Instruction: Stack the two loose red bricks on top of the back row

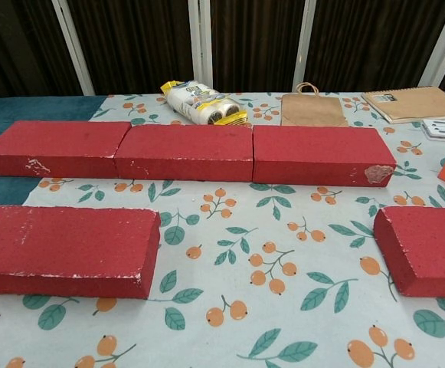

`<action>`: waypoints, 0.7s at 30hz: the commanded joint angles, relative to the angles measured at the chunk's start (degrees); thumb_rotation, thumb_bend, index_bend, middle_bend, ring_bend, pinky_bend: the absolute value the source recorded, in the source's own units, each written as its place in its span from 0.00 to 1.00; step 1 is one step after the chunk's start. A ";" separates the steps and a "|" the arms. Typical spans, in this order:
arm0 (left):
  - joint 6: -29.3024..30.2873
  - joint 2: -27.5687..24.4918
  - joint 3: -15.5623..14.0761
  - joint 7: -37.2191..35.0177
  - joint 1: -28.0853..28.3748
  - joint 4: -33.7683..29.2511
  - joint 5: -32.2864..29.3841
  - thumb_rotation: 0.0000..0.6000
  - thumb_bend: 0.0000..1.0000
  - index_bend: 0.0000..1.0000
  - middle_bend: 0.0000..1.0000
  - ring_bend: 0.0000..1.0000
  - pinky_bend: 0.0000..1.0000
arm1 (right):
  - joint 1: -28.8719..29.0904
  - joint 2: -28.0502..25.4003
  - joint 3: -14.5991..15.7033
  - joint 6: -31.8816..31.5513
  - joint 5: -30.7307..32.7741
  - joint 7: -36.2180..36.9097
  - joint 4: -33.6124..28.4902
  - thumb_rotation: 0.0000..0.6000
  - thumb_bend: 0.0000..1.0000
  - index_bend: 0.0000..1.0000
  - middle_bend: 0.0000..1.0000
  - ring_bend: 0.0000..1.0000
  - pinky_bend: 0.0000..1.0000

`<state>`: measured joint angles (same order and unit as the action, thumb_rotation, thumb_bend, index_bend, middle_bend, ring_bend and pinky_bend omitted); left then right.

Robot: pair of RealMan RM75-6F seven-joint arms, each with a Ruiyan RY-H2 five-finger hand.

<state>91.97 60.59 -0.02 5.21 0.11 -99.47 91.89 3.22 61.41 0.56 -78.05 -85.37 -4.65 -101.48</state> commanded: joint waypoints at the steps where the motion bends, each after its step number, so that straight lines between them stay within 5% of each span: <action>1: -0.06 0.01 0.02 0.10 0.03 -0.10 0.01 1.00 0.11 0.10 0.00 0.00 0.12 | 5.02 -4.98 1.26 11.55 4.38 -0.13 -3.91 1.00 0.19 0.00 0.00 0.00 0.00; 9: 0.40 -0.08 0.17 -0.44 -0.15 0.28 0.05 1.00 0.11 0.10 0.00 0.00 0.12 | 10.98 -3.84 0.07 21.54 14.39 -9.00 -7.44 1.00 0.19 0.00 0.00 0.00 0.00; 21: 0.93 -0.16 0.81 -1.75 -0.39 0.75 -0.92 1.00 0.11 0.10 0.00 0.00 0.12 | 14.81 2.03 -2.50 19.17 23.49 -20.79 -8.11 1.00 0.19 0.00 0.00 0.00 0.00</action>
<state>92.89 60.42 0.78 3.48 -0.27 -98.74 90.98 17.53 62.88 -1.50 -58.37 -62.44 -24.74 -109.36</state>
